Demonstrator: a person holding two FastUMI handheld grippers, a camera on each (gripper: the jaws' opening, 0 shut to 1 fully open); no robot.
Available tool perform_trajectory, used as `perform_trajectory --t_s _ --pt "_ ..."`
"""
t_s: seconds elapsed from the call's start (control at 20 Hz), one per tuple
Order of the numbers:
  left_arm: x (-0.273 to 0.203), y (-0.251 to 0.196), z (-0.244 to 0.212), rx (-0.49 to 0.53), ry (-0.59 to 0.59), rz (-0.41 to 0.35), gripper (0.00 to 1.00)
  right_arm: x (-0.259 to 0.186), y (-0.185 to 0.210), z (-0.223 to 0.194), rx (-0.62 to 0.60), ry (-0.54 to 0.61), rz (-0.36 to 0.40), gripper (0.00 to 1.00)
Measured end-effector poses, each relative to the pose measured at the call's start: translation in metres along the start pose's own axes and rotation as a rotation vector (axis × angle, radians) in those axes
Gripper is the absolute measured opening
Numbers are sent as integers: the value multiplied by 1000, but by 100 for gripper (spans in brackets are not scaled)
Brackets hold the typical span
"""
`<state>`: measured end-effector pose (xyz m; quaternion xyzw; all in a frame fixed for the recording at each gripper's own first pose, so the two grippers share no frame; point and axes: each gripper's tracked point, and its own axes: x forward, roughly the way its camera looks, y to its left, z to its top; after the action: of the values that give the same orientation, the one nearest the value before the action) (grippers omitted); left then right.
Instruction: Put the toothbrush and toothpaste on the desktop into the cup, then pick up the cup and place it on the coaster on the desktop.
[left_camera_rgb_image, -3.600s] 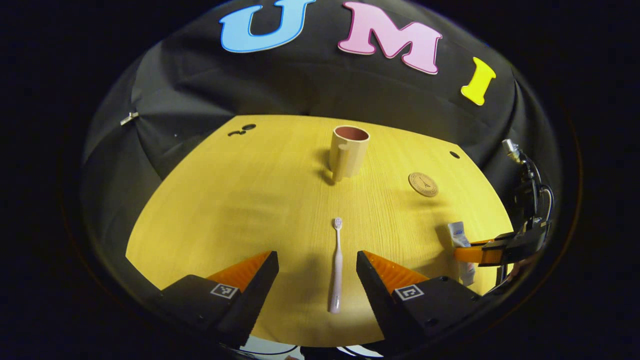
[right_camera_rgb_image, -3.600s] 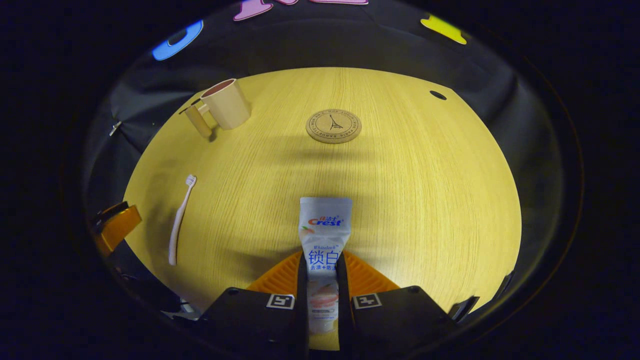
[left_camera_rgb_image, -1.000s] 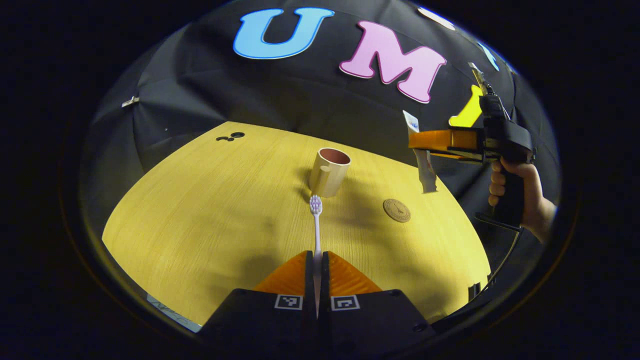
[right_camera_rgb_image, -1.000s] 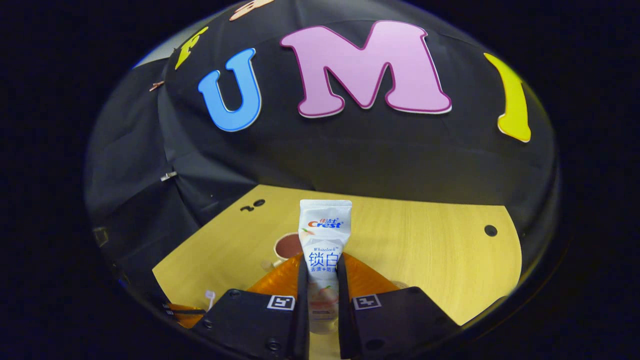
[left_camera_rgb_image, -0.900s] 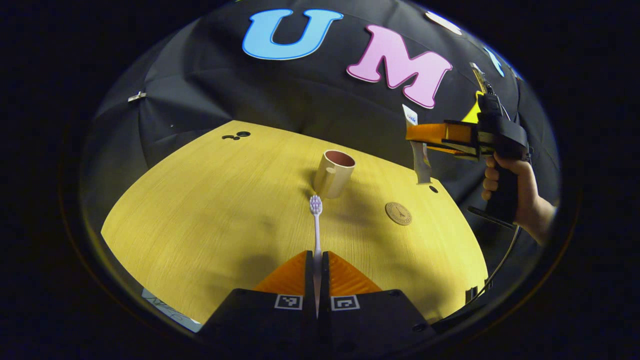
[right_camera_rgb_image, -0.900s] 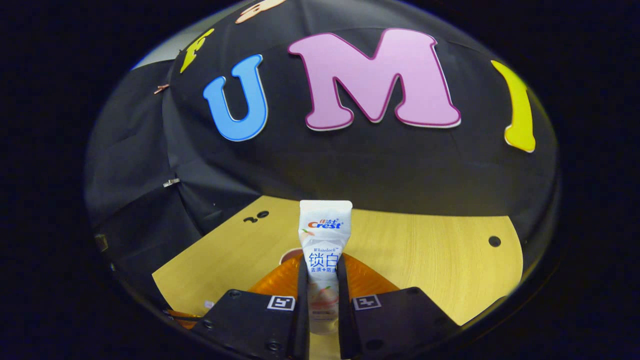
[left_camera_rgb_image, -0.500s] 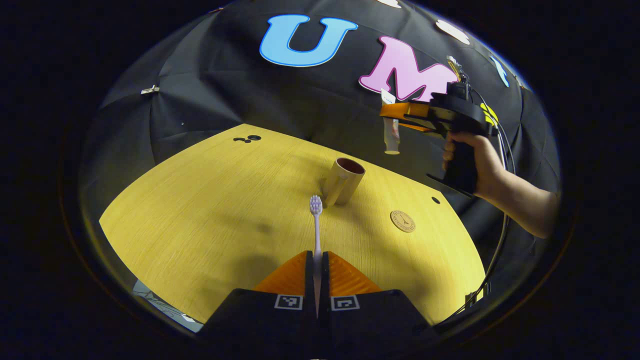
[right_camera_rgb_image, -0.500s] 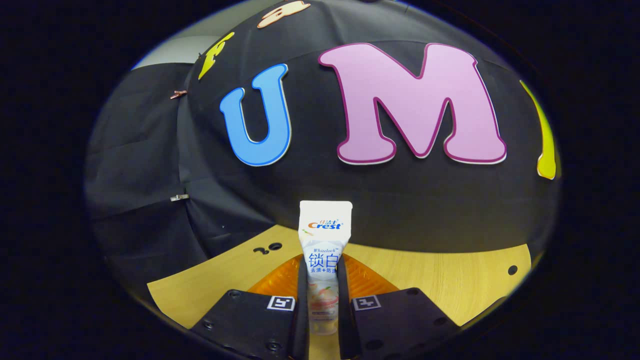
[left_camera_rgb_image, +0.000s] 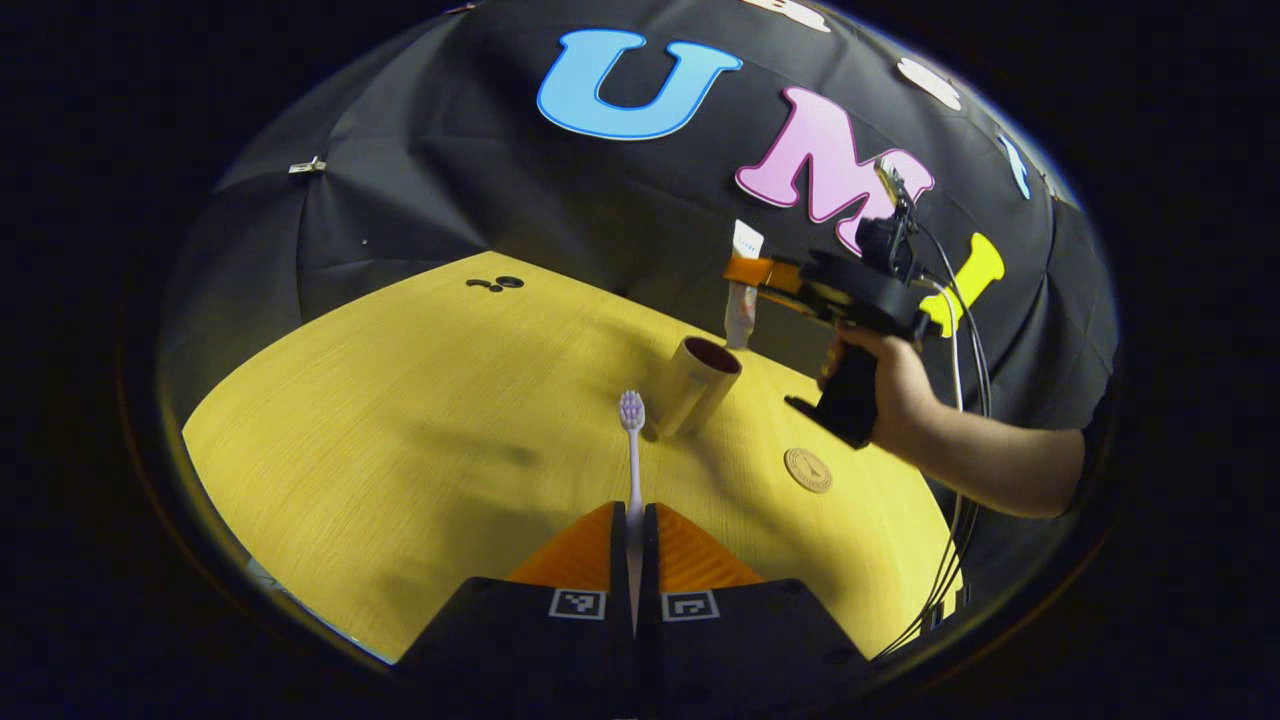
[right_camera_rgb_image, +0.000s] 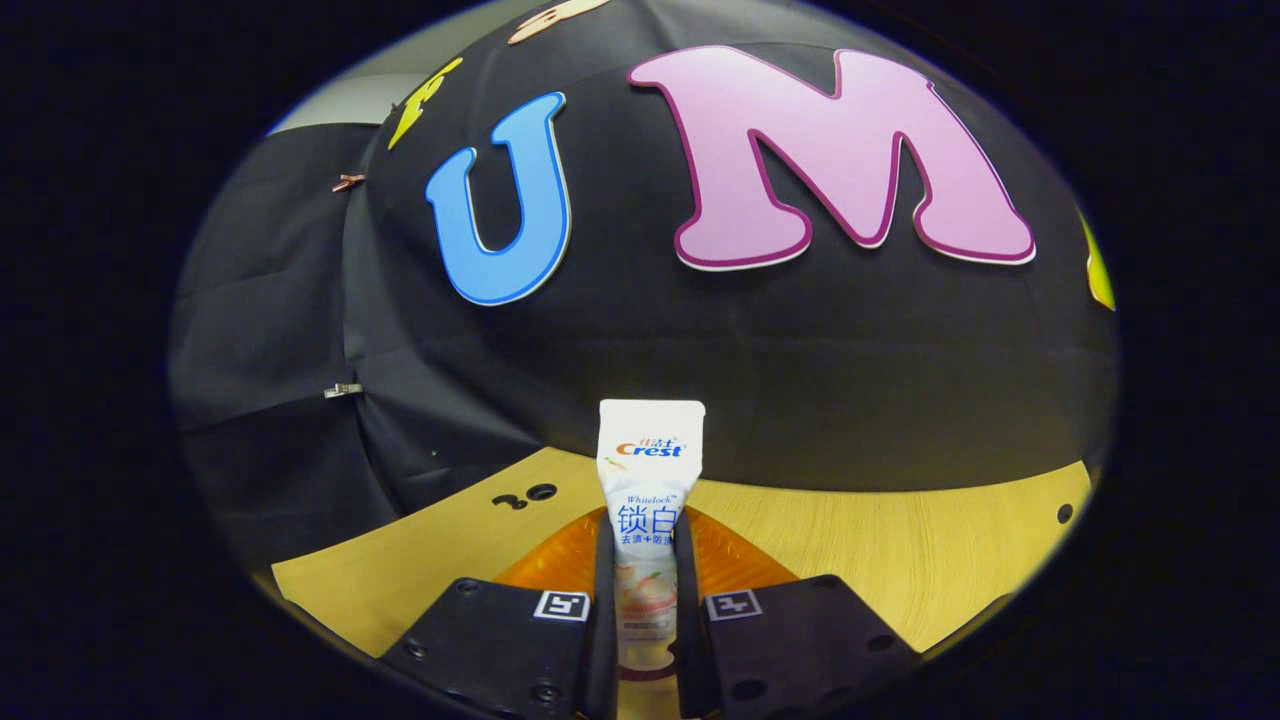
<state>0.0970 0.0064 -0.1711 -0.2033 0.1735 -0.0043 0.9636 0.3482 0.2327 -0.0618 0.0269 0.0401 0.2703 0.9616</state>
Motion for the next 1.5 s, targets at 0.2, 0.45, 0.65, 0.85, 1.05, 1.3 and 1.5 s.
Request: perform_trajectory --t_s 0.2,0.45,0.65,0.85,1.05,1.3,1.5 --pt "9 -9 8 -23 -29 -28 11 3 -2 -18 -13 -10 -17 27" --pt "21 -9 12 -49 -28 -29 6 -1 -2 -47 -28 27 -27 31" --pt "21 -8 13 -29 -29 -22 6 -18 3 -43 -1 14 -7 61" --pt "29 -23 32 -3 -64 -38 6 -47 5 -22 -7 -12 12 98" --pt "42 -52 70 8 -141 -94 6 -79 -17 -11 2 -19 -18 98" --pt "63 -81 125 0 -265 -152 6 -111 -62 -14 17 2 -83 98" --pt "82 -88 162 -10 -357 -180 6 -132 -103 -20 32 10 -158 98"
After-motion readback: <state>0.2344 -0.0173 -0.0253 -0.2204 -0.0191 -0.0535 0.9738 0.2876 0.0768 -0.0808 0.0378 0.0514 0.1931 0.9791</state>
